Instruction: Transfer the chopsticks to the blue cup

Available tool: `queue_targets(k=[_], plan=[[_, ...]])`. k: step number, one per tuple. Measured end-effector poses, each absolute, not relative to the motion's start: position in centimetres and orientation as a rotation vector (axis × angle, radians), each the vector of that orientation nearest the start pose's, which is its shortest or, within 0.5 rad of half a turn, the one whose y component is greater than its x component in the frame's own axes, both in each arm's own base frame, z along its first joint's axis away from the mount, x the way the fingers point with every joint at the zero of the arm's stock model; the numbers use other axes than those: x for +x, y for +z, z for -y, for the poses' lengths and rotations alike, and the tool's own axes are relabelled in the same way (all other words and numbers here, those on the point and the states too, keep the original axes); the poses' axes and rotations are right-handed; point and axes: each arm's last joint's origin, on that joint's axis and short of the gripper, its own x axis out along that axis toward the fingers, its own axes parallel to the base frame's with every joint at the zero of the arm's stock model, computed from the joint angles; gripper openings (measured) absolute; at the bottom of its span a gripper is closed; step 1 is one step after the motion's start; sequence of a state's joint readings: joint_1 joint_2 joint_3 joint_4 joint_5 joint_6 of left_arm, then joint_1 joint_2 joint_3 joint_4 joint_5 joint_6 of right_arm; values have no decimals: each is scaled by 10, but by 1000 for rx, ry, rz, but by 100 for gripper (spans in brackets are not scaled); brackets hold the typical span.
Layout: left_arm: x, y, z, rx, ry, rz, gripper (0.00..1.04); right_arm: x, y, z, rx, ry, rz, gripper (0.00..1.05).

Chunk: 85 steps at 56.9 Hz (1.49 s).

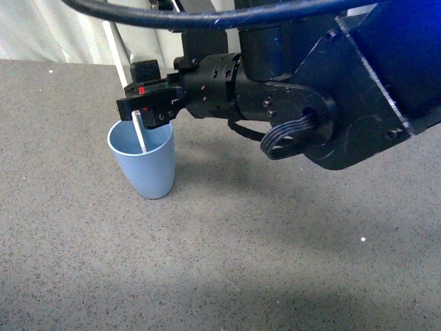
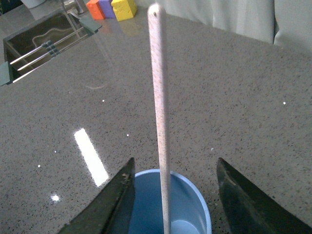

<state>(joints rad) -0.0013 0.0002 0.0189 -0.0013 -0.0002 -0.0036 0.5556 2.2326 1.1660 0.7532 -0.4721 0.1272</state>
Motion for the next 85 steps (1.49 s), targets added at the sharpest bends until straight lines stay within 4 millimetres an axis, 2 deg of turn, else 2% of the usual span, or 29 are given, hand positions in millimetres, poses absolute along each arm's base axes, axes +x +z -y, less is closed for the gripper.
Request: queue_targets(k=[8, 12, 15, 23, 31, 43, 54, 64, 71, 81, 85], plan=[[97, 170, 0, -4, -1, 17, 98, 363, 115, -231, 113, 955, -331, 72], [97, 170, 0, -4, -1, 17, 98, 357, 128, -215, 139, 851, -304, 90], [97, 170, 0, -4, -1, 17, 98, 354, 133, -203, 161, 764, -304, 97], [97, 170, 0, -4, -1, 17, 98, 339, 144, -148, 181, 485, -329, 95], [97, 170, 0, -4, -1, 17, 98, 319, 149, -111, 160, 330, -356, 95], [97, 170, 0, -4, -1, 17, 98, 279, 164, -73, 104, 184, -345, 95], [97, 170, 0, -4, -1, 17, 98, 231, 174, -47, 80, 56, -307, 95], [97, 170, 0, -4, -1, 17, 98, 198, 177, -32, 32, 5, -25, 69], [97, 170, 0, -4, -1, 17, 98, 185, 175, -24, 13, 5, -10, 49], [97, 170, 0, -4, -1, 17, 98, 165, 162, -14, 3, 3, -18, 10], [97, 170, 0, -4, -1, 17, 98, 160, 160, -13, -3, 3, -23, 0]])
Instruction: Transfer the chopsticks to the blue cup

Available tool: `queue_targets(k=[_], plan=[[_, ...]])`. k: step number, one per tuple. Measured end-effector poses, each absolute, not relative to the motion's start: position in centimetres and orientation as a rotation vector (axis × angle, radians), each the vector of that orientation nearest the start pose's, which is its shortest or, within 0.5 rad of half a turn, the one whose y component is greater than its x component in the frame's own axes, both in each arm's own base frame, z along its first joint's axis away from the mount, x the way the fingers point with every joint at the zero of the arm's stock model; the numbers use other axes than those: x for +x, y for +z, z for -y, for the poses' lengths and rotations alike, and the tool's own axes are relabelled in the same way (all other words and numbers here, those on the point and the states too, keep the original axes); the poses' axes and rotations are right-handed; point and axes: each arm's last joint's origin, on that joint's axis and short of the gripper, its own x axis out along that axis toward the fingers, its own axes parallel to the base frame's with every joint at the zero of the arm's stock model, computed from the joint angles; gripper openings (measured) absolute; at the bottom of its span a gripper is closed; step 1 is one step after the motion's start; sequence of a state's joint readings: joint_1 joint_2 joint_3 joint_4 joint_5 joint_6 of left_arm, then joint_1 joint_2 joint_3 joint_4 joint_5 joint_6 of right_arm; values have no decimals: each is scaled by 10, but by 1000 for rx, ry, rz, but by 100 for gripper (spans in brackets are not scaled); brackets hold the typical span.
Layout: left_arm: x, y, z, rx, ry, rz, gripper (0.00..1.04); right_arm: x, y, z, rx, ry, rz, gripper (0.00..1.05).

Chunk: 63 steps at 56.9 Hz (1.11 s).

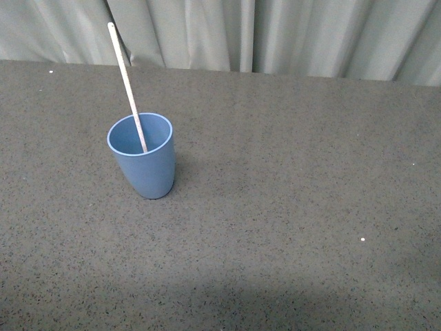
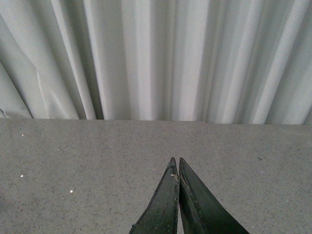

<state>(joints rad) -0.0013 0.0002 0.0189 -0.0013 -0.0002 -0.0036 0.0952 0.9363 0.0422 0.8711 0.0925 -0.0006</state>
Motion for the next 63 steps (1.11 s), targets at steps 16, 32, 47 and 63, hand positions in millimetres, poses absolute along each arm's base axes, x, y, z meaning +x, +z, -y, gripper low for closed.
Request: queue_targets(k=[16, 32, 47, 63], plan=[[97, 170, 0, -4, -1, 17, 98, 131, 166, 0, 1, 1, -2, 1], [97, 170, 0, -4, -1, 17, 98, 120, 168, 0, 1, 1, 6, 1], [97, 170, 0, -4, -1, 17, 98, 114, 168, 0, 1, 2, 8, 1], [97, 170, 0, -4, -1, 17, 98, 108, 168, 0, 1, 2, 8, 1]])
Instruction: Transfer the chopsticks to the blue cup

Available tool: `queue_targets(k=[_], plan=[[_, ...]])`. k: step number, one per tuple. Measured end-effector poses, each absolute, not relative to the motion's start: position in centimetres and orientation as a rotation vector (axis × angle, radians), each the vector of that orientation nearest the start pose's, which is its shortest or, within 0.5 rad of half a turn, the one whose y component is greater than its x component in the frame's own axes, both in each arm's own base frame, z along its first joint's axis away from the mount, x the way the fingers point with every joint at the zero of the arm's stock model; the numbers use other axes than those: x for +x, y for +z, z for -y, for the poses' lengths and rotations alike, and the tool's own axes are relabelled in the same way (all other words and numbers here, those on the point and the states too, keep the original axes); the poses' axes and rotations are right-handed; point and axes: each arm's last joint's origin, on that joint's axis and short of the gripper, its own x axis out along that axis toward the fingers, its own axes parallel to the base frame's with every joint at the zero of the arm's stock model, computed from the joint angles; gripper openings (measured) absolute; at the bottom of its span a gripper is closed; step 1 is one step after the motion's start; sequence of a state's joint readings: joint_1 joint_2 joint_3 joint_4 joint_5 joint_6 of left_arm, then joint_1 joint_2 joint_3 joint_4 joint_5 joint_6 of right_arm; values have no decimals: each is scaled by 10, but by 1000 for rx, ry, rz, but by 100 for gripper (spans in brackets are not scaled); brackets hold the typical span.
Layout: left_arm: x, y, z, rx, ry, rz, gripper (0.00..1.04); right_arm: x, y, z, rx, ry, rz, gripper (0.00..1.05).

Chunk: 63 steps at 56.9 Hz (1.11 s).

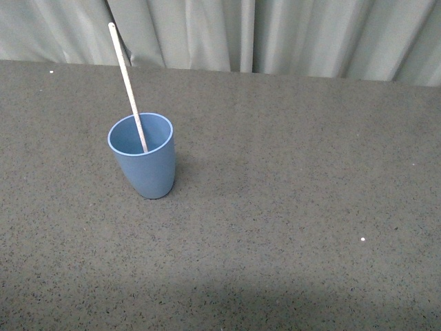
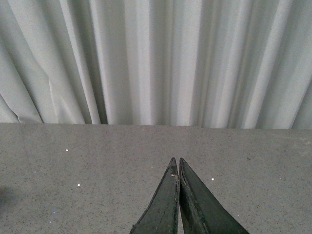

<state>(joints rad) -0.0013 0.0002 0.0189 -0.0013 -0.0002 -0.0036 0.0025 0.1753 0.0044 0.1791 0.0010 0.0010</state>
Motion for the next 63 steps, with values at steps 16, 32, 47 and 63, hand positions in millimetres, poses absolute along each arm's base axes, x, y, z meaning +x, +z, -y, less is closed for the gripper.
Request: queue_targets(k=[16, 32, 47, 63], plan=[[97, 170, 0, -4, -1, 17, 98, 98, 165, 0, 0, 4, 2, 1], [97, 170, 0, -4, -1, 17, 98, 98, 165, 0, -1, 4, 2, 44], [97, 170, 0, -4, -1, 17, 98, 98, 165, 0, -1, 4, 2, 88], [97, 170, 0, -4, -1, 17, 98, 98, 165, 0, 0, 4, 2, 95]])
